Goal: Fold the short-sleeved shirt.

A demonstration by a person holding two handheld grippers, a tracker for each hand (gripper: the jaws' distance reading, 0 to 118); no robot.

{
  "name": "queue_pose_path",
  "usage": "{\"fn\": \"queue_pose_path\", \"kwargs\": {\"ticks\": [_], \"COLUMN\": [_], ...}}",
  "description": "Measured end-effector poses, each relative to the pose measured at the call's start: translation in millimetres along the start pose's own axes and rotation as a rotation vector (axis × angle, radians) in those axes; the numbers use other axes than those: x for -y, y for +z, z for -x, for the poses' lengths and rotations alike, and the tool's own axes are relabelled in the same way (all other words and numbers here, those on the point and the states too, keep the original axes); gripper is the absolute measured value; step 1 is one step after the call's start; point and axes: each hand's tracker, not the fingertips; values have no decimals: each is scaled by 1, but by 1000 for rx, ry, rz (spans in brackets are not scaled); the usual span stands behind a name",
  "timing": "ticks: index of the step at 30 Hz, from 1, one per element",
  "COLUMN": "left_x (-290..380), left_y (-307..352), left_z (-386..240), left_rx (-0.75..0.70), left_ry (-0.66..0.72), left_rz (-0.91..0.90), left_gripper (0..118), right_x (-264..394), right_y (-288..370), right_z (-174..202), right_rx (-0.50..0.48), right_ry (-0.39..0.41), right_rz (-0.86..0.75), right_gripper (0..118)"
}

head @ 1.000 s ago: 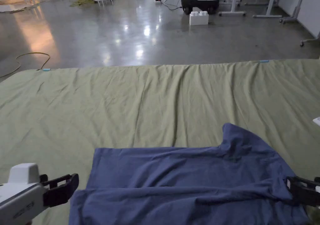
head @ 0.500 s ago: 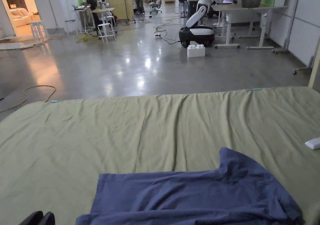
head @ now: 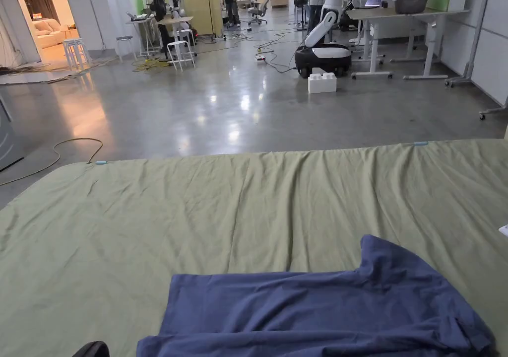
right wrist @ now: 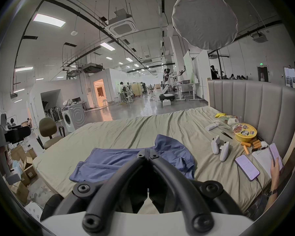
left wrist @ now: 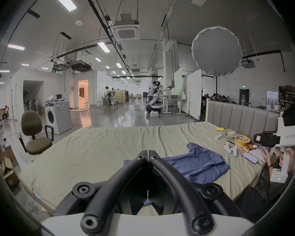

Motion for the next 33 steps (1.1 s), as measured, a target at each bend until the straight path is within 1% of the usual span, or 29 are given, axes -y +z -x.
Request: {"fn": "queue_pose_path", "kwargs": {"ticks": [2,4,5,6,7,8,9,10,12,14,15,17,18,19,20,22,23,26,28,29,30,31,32,33], "left_x": [14,50,67,84,102,120,138,154,176,191,195,202,206,207,210,207,207,203,200,200,200,201,201,201], "left_y": [-24,-54,-69,-86,-102,-120,-139,-154,-177,-193,-199,-211,-218,-222,-223,-230,-233,-240,-247,-249,-251,-251,-250,-248], "left_z": [13,27,37,48,55,62,72,80,88,95,98,98,95,87,80,67,65,64,68,68,67,65,62,59], "left_rx": [29,18,59,70,44,37,79,48,-41,-65,-53,-41,-36,-39,-22,-37,-36,-34,-14,-14,-15,-19,-20,-22], "left_ry": [67,197,269,317,350,330,331,342,344,387,406,465,453,415,376,275,251,249,223,219,218,210,183,162], "left_rz": [141,192,237,299,350,387,438,471,595,602,594,621,635,644,656,677,694,757,802,810,818,818,816,811], "left_gripper": [0,0,2,19,42,66,77,76,75,70,60,51,45,23,13,11,11,9,9,9,9,9,9,9], "right_x": [3,10,13,16,17,20,23,25,30,33,28,30,31,32,33,36,36,41,53,58,64,74,85,93], "right_y": [-3,-6,-9,-9,-7,-5,-3,-3,0,3,5,6,6,6,5,2,-2,-20,-45,-62,-82,-102,-126,-142], "right_z": [-1,-1,-1,-1,0,0,0,-2,-6,-10,-7,-10,-12,-13,-13,-13,-17,-20,-34,-40,-48,-61,-72,-80], "right_rx": [0,-15,-18,-20,-21,-18,-11,-3,17,38,52,77,88,95,102,112,107,82,69,72,71,74,89,116], "right_ry": [-6,-35,-55,-63,-57,-48,-42,-44,-56,-62,-63,-68,-72,-75,-74,-72,-73,-106,-146,-164,-191,-218,-260,-264], "right_rz": [9,41,73,91,95,101,108,124,157,169,179,195,205,215,221,236,245,263,288,318,374,409,465,464], "right_gripper": [0,0,0,0,0,0,0,0,0,0,0,0,0,0,0,0,0,0,1,3,22,46,63,60]}}
